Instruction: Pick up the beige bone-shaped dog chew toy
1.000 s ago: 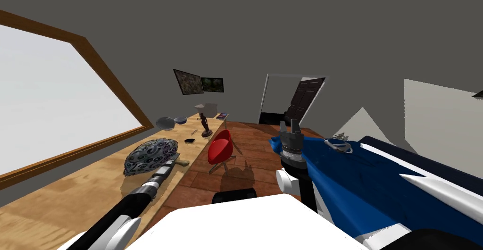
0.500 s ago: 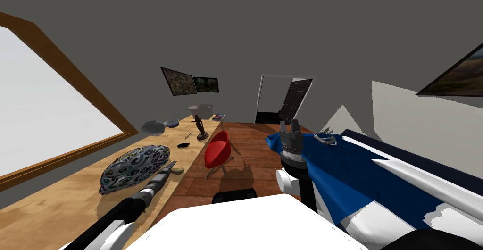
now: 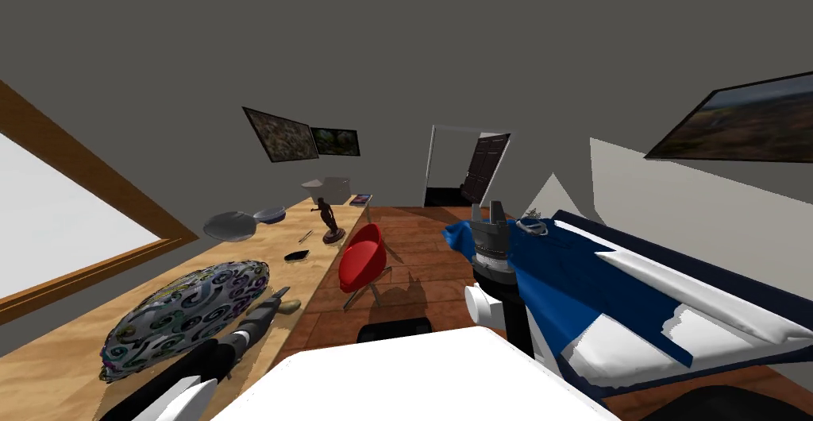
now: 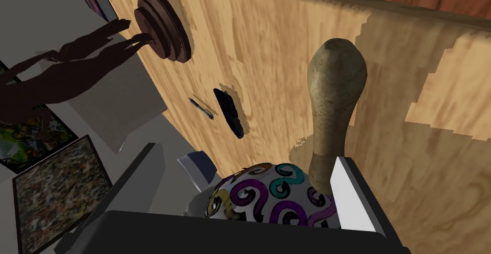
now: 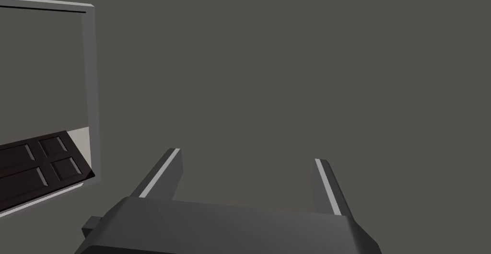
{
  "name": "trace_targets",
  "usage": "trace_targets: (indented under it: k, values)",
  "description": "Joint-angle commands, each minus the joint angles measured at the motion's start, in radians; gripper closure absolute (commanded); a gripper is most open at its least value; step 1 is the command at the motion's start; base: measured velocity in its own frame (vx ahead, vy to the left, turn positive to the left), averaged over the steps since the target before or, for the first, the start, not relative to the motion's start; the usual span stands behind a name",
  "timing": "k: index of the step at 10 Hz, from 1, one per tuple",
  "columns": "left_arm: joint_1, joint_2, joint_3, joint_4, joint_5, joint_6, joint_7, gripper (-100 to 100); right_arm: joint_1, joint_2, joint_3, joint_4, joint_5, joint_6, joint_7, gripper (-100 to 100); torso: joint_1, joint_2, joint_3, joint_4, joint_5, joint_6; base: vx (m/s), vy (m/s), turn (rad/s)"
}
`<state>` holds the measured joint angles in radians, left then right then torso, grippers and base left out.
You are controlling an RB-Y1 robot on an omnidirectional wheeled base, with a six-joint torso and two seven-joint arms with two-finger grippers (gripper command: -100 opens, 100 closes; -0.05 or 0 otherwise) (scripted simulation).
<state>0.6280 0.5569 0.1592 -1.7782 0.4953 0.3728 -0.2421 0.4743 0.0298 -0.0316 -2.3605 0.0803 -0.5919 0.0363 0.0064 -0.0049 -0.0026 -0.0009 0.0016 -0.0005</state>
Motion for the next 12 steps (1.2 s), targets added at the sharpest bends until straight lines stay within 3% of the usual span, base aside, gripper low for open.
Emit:
trace_targets:
  k: [1, 2, 4, 5, 8, 12]
  values:
    - [0.012, 0.018, 0.002, 0.024, 0.050, 0.050, 0.008, -100, 0.000, 0.000, 0.000, 0.000, 0.000, 0.000, 0.000, 0, 0.000, 0.000, 0.000, 0.000, 0.000, 0.000, 0.067, 0.101, -0.233]
    - [0.012, 0.018, 0.002, 0.024, 0.050, 0.054, 0.008, -100, 0.000, 0.000, 0.000, 0.000, 0.000, 0.000, 0.000, 0, 0.002, -0.001, -0.001, 0.000, 0.000, 0.000, 0.047, 0.083, -0.082]
    - [0.016, 0.034, 0.001, 0.063, 0.107, 0.113, 0.016, -100, 0.000, 0.000, 0.000, 0.000, 0.000, 0.000, 0.000, 0, 0.000, 0.001, 0.000, 0.000, 0.000, 0.000, 0.037, 0.074, -0.162]
    - [0.016, 0.034, 0.001, 0.063, 0.107, 0.120, 0.016, -100, 0.000, 0.000, 0.000, 0.000, 0.000, 0.000, 0.000, 0, 0.001, 0.000, 0.000, 0.000, 0.000, 0.000, 0.031, 0.067, -0.078]
    - [0.023, 0.056, 0.000, 0.112, 0.179, 0.203, 0.026, -100, 0.000, 0.000, 0.000, 0.000, 0.000, 0.000, 0.000, 0, 0.001, 0.000, 0.000, 0.000, 0.000, 0.000, 0.039, 0.089, -0.156]
    - [0.034, 0.080, -0.001, 0.159, 0.245, 0.281, 0.033, -100, 0.000, 0.000, 0.000, 0.000, 0.000, 0.000, 0.000, 0, 0.000, 0.001, 0.000, 0.000, 0.000, -0.001, 0.024, 0.099, -0.136]
